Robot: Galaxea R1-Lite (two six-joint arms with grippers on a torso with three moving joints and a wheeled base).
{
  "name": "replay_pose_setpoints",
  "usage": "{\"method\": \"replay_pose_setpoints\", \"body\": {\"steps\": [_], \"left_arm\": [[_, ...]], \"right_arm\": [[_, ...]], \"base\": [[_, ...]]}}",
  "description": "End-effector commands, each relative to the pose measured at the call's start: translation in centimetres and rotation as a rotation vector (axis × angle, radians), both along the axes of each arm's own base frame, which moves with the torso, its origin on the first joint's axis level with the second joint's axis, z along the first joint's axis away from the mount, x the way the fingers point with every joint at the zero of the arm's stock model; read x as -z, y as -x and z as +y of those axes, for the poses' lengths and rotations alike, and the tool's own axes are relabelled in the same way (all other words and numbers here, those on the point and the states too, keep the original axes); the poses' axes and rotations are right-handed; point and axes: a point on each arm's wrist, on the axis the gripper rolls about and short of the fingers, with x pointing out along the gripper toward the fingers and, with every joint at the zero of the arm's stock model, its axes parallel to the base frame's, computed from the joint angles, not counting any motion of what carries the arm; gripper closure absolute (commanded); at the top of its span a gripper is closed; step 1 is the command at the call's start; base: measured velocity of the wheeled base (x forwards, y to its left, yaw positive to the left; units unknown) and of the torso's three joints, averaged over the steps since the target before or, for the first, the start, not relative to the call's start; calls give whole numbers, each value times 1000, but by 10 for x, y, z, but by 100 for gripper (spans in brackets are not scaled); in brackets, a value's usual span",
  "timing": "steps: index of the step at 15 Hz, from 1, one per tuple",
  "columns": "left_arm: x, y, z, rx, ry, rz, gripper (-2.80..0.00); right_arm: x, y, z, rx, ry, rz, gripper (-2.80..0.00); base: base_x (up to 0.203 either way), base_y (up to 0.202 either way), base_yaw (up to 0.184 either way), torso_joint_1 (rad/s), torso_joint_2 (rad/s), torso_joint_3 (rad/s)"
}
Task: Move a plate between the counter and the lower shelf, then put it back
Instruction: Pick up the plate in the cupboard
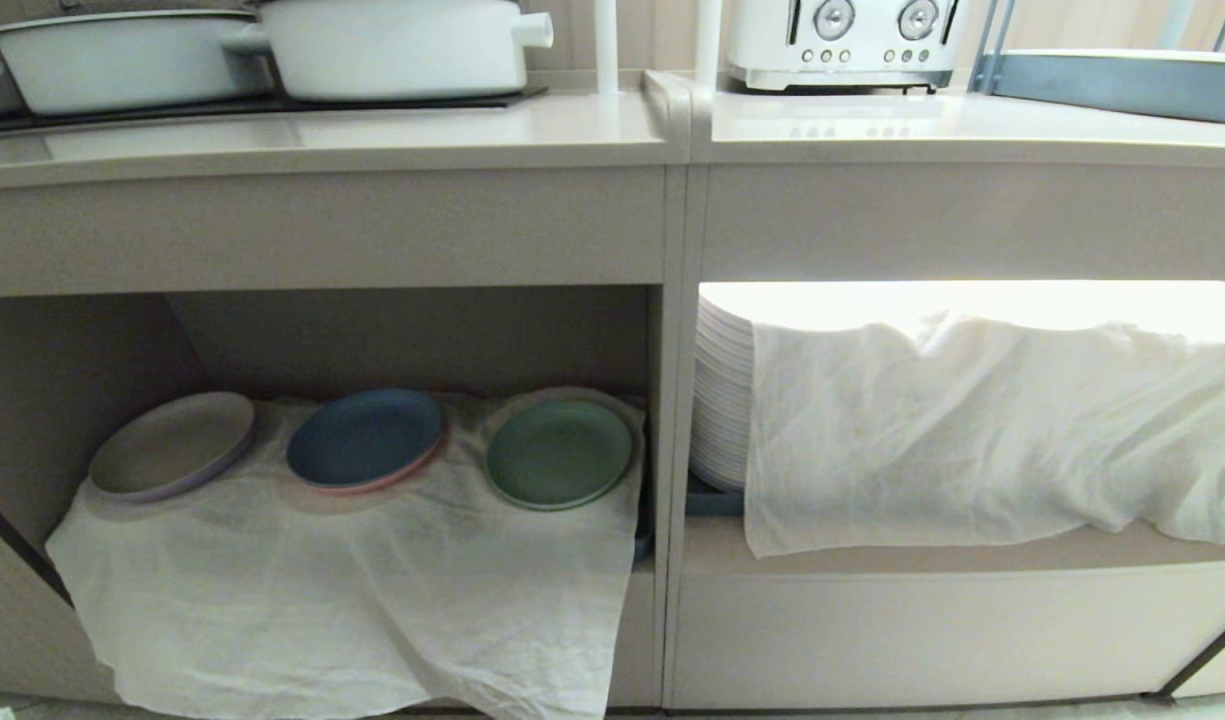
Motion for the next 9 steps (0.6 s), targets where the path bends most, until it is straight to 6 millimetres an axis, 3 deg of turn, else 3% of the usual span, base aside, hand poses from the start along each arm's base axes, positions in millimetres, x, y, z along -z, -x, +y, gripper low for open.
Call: {"method": "replay_pose_setpoints", "body": {"steps": [1, 9], "left_arm": [[6, 21, -4, 116, -22, -139, 0], [15, 27, -7, 226, -22, -107, 0]], "right_arm": [[0, 0, 0, 0, 0, 0, 0], [0, 0, 0, 0, 0, 0, 0]], "base": [[0, 0, 0, 0, 0, 0], [0, 0, 0, 0, 0, 0]]}}
